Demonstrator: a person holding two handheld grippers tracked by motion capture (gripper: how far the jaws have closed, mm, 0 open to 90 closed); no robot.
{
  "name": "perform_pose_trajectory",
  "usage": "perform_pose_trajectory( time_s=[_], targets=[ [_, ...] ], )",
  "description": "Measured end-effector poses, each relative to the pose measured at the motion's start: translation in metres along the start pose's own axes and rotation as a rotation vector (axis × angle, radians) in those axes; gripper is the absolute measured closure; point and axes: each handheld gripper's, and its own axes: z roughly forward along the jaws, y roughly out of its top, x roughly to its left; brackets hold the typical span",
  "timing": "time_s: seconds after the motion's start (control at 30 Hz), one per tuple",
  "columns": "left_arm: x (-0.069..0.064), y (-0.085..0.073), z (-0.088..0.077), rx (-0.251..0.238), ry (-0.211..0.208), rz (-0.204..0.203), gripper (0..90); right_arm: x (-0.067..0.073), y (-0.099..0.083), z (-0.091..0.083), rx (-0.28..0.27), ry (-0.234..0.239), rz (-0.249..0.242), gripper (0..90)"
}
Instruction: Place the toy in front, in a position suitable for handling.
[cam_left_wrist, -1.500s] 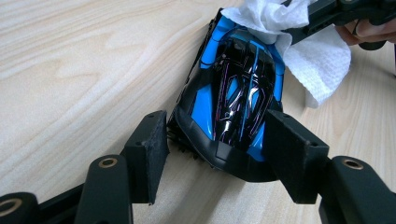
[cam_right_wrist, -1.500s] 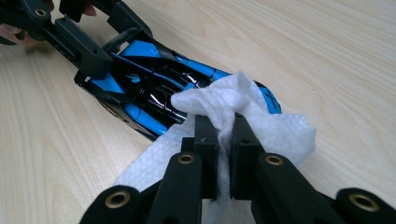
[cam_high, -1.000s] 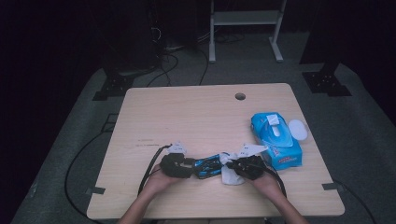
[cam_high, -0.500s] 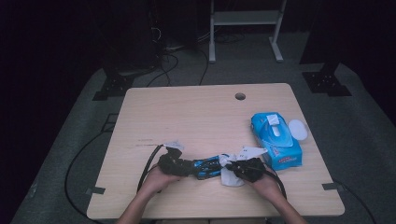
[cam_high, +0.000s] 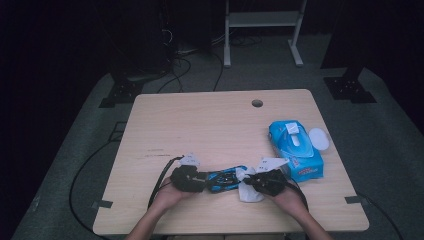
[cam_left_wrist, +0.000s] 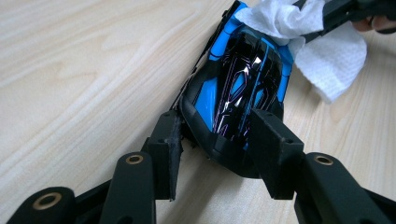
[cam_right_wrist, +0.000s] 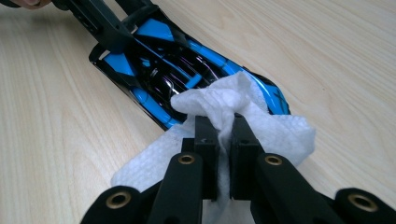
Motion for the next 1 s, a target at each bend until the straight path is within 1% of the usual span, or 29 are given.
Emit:
perform_pose_trajectory(
  time_s=[0.03, 0.07, 0.1, 0.17, 0.2, 0.27, 0.3, 0.33, 0.37, 0.43, 0.47, 0.5, 0.53, 0.57, 0.6, 0.63, 0.67, 0.7, 0.77, 0.8, 0.83, 0.9, 0.93, 0.97, 1.0],
  targets=[
    [-0.002, -0.001, 0.0, -0.007, 0.008, 0.013, 54.8, 0.0, 0.0, 0.0, 0.0, 0.0, 0.0, 83.9],
    [-0.004, -0.002, -0.001, -0.017, 0.018, 0.037, 54.8, -0.002, -0.001, -0.002, -0.002, -0.009, 0.003, 83.9],
    [-0.007, -0.003, -0.001, -0.028, 0.028, 0.057, 54.8, -0.005, -0.001, -0.005, -0.007, -0.014, 0.015, 83.9],
    [-0.012, -0.004, -0.002, -0.038, 0.056, 0.115, 54.8, -0.015, -0.001, -0.011, -0.027, -0.019, 0.049, 83.2],
    [-0.014, -0.004, -0.002, -0.045, 0.064, 0.128, 54.8, -0.019, 0.0, -0.013, -0.029, -0.01, 0.063, 82.8],
    [-0.018, -0.006, -0.003, -0.053, 0.083, 0.165, 54.7, -0.026, 0.002, -0.015, -0.032, 0.004, 0.068, 81.2],
    [-0.02, -0.007, -0.003, -0.057, 0.094, 0.177, 54.7, -0.031, 0.004, -0.015, -0.034, 0.058, 0.084, 76.1],
    [-0.025, -0.009, -0.004, -0.07, 0.116, 0.214, 54.7, -0.032, 0.005, -0.014, -0.029, 0.071, 0.084, 73.0],
    [-0.025, -0.009, -0.004, -0.07, 0.116, 0.214, 54.7, -0.032, 0.005, -0.014, -0.029, 0.071, 0.084, 73.0],
    [-0.03, -0.012, -0.004, -0.085, 0.144, 0.252, 54.7, -0.034, 0.007, -0.01, -0.01, 0.109, 0.084, 69.2],
    [-0.031, -0.013, -0.005, -0.085, 0.151, 0.261, 54.6, -0.035, 0.007, -0.008, -0.002, 0.112, 0.078, 67.4],
    [-0.033, -0.013, -0.005, -0.088, 0.158, 0.268, 54.6, -0.037, 0.006, -0.007, -0.005, 0.122, 0.086, 63.3],
    [-0.035, -0.014, -0.006, -0.082, 0.168, 0.288, 54.6, -0.037, 0.006, -0.007, -0.005, 0.122, 0.086, 63.3],
    [-0.037, -0.015, -0.005, -0.088, 0.178, 0.3, 54.6, -0.038, 0.006, -0.006, -0.002, 0.129, 0.093, 60.3],
    [-0.038, -0.015, -0.006, -0.083, 0.187, 0.322, 54.6, -0.039, 0.006, -0.005, 0.0, 0.13, 0.097, 57.7],
    [-0.043, -0.016, -0.006, -0.082, 0.209, 0.367, 54.7, -0.042, 0.005, -0.003, 0.012, 0.141, 0.11, 51.6],
    [-0.043, -0.016, -0.006, -0.082, 0.209, 0.367, 54.7, -0.042, 0.005, -0.003, 0.012, 0.141, 0.11, 51.6],
    [-0.045, -0.017, -0.005, -0.09, 0.218, 0.371, 54.7, -0.043, 0.005, -0.001, 0.026, 0.155, 0.125, 48.7],
    [-0.046, -0.018, -0.006, -0.089, 0.227, 0.386, 54.6, -0.047, 0.004, 0.002, 0.032, 0.197, 0.15, 46.1],
    [-0.046, -0.019, -0.006, -0.094, 0.226, 0.385, 54.6, -0.049, 0.005, 0.005, 0.037, 0.222, 0.161, 45.3],
    [-0.045, -0.02, -0.006, -0.101, 0.224, 0.389, 54.6, -0.049, 0.005, 0.005, 0.037, 0.222, 0.161, 45.3],
    [-0.044, -0.021, -0.006, -0.114, 0.219, 0.38, 54.4, -0.051, 0.006, 0.009, 0.048, 0.256, 0.167, 44.7],
    [-0.044, -0.022, -0.006, -0.118, 0.217, 0.378, 54.4, -0.051, 0.006, 0.009, 0.048, 0.256, 0.167, 44.7],
    [-0.043, -0.023, -0.006, -0.123, 0.216, 0.384, 54.2, -0.054, 0.006, 0.011, 0.049, 0.282, 0.178, 47.8],
    [-0.043, -0.023, -0.006, -0.123, 0.216, 0.384, 54.2, -0.054, 0.006, 0.011, 0.049, 0.282, 0.178, 47.8]
  ],
)
